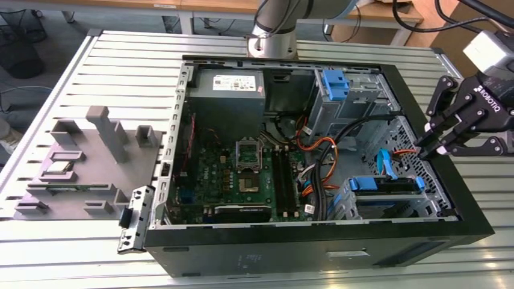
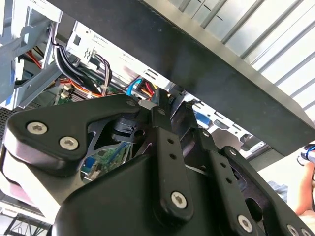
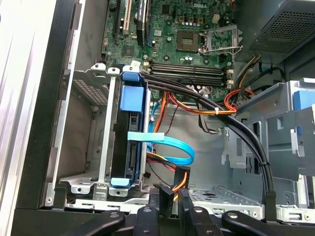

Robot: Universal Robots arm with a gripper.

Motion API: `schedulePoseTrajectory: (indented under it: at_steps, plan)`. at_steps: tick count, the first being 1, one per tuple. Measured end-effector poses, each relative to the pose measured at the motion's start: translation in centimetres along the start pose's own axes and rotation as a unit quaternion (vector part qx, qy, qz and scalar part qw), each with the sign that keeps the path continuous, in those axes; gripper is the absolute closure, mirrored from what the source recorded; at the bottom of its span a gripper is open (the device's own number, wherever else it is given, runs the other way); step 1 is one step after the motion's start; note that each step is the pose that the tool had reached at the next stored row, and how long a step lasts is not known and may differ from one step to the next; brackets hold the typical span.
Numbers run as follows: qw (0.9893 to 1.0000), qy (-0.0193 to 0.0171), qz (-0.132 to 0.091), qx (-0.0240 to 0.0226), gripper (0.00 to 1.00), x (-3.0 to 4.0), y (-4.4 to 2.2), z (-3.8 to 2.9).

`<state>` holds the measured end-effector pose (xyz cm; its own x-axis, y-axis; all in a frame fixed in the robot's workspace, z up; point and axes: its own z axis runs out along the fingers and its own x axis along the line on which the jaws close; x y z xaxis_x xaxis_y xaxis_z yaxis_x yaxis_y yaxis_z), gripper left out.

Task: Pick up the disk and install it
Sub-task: 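Insert the second disk wire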

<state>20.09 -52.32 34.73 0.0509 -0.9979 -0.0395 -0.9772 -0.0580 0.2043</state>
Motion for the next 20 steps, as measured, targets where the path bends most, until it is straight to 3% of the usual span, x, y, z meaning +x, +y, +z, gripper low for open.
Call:
schedulePoseTrajectory:
  at_steps: [7,20]
  plan:
    - [1.0,-0.0003,0.0,-0.0066,0.71,-0.06,-0.67,0.09]
    - [1.0,-0.0004,0.0,-0.0067,0.71,-0.07,-0.65,-0.09]
